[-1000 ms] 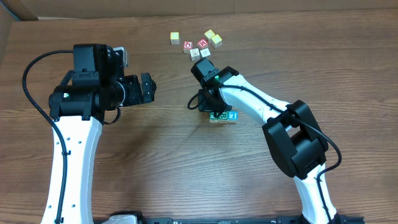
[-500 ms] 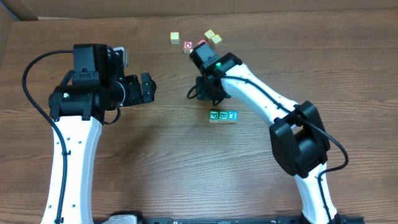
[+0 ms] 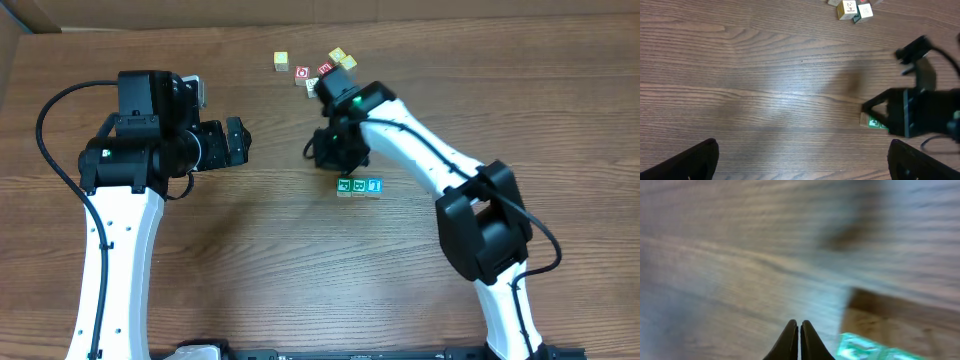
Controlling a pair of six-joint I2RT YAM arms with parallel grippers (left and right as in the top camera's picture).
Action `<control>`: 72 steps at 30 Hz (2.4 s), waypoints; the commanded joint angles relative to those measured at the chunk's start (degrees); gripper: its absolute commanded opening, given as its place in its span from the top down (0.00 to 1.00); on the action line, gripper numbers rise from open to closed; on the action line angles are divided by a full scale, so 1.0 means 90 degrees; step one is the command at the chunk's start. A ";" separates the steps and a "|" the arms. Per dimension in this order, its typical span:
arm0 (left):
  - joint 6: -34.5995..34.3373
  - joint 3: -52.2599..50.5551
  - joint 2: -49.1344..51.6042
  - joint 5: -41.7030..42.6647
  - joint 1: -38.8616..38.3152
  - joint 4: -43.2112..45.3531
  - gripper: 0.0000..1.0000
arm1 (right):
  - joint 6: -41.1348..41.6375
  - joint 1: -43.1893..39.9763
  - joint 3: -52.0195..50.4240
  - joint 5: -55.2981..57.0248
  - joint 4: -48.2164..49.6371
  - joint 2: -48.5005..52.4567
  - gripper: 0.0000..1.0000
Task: Flip 5 blocks
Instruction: 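Set the green block left of the green 'B' block and release, then raise the right gripper and move it back to the cluster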
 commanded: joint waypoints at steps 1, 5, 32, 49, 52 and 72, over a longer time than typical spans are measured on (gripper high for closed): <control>0.0049 0.0119 0.0015 0.0005 -0.0007 0.0005 0.00 | 0.0362 0.0282 -0.0078 0.0685 -0.0005 -0.0066 0.94; 0.0049 0.0119 0.0015 0.0005 -0.0007 0.0005 0.00 | 0.0750 0.0532 -0.0272 0.1554 -0.0007 -0.0063 0.94; 0.0049 0.0119 0.0015 0.0005 -0.0007 0.0005 0.00 | 0.0923 0.0651 -0.0585 0.1853 -0.0221 -0.0068 0.94; 0.0049 0.0119 0.0015 0.0005 -0.0007 0.0007 0.00 | 0.0512 -0.0092 0.0665 0.1088 -0.0461 -0.0410 0.73; 0.0049 0.0119 0.0015 0.0005 -0.0007 0.0005 0.00 | 0.0406 -0.0542 0.0678 0.1083 -0.0464 -0.0415 0.39; 0.0049 0.0119 0.0015 0.0005 -0.0007 0.0005 0.00 | -0.1659 -0.1265 0.0639 0.1120 0.1073 -0.0369 0.19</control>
